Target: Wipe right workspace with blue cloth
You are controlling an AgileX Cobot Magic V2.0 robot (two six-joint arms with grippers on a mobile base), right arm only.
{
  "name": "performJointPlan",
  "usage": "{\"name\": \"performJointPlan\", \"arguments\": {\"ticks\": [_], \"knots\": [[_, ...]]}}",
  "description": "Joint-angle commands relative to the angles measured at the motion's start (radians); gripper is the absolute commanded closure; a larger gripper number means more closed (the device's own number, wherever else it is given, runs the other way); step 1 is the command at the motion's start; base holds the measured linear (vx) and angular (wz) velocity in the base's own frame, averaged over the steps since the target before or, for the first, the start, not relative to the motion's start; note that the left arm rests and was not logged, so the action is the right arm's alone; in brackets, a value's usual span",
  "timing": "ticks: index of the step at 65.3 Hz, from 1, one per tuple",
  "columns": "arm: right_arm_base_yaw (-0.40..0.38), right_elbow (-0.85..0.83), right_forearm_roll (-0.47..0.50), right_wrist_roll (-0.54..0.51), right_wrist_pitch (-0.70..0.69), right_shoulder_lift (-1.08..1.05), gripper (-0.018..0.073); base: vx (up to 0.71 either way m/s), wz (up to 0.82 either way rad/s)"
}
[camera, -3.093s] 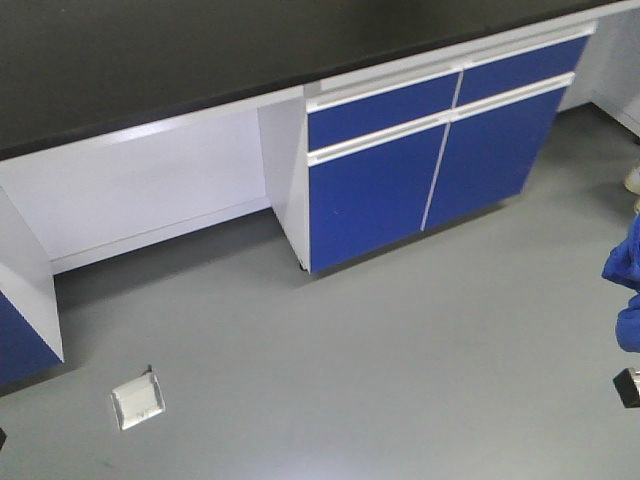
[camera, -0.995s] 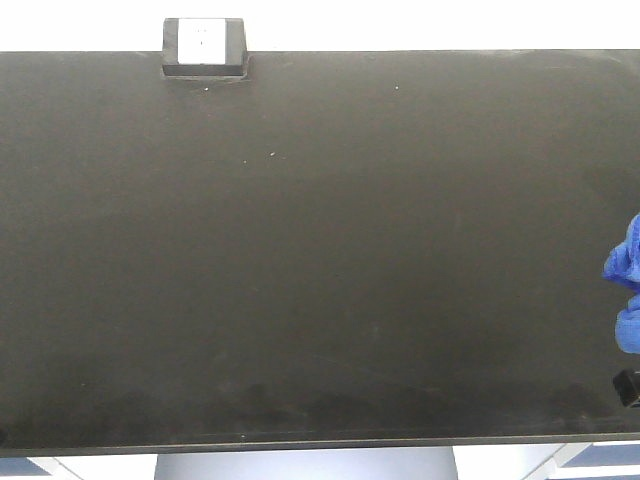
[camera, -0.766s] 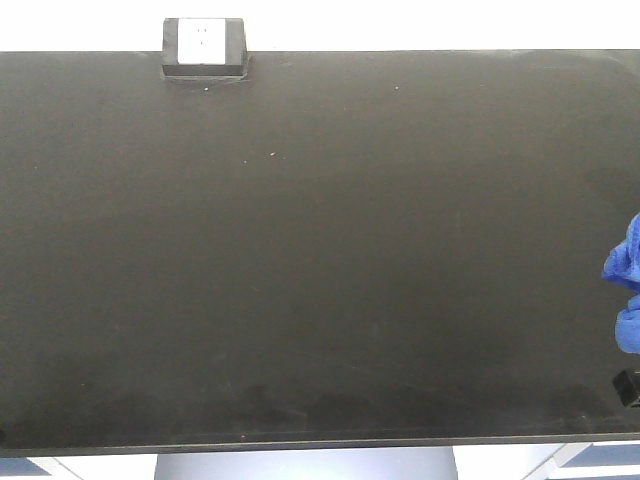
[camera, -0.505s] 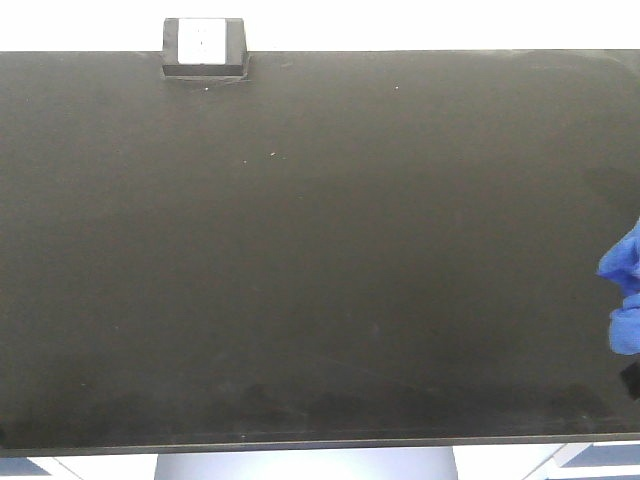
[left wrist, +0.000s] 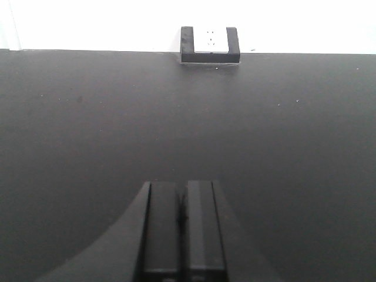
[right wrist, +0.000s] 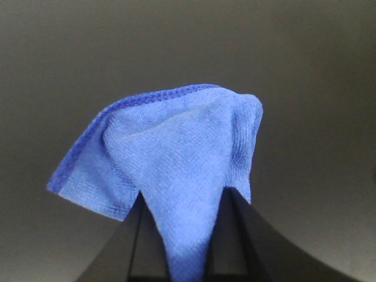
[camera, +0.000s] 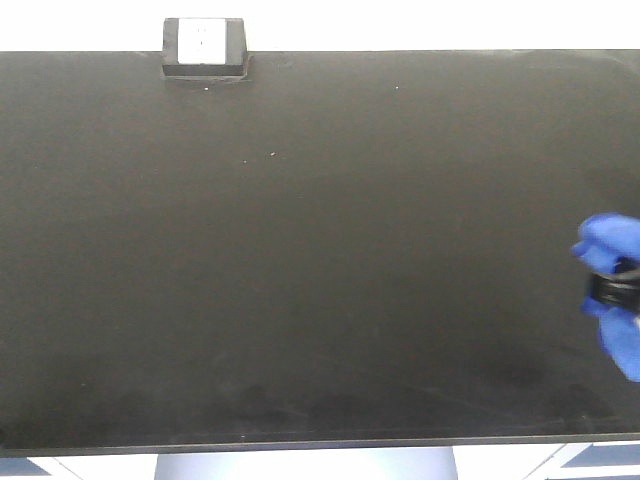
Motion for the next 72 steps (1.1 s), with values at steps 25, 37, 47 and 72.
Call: {"name": "performJointPlan", "arguments": {"ticks": [25, 37, 47, 72], "knots": [[-0.004, -0.121, -0.034, -0.08, -0.256, 0.502, 0.0559, 0.0, 0.0], [-0.004, -0.121, -0.032, -0.088, -0.323, 0.627, 0.0559, 0.0, 0.0], [0.077, -0.121, 0.08, -0.131, -0.32, 0.649, 0.0559, 0.0, 0.0], [0.381, -0.121, 0.107, -0.225, -0.404, 0.641, 0.0559, 0.0, 0.0]]}}
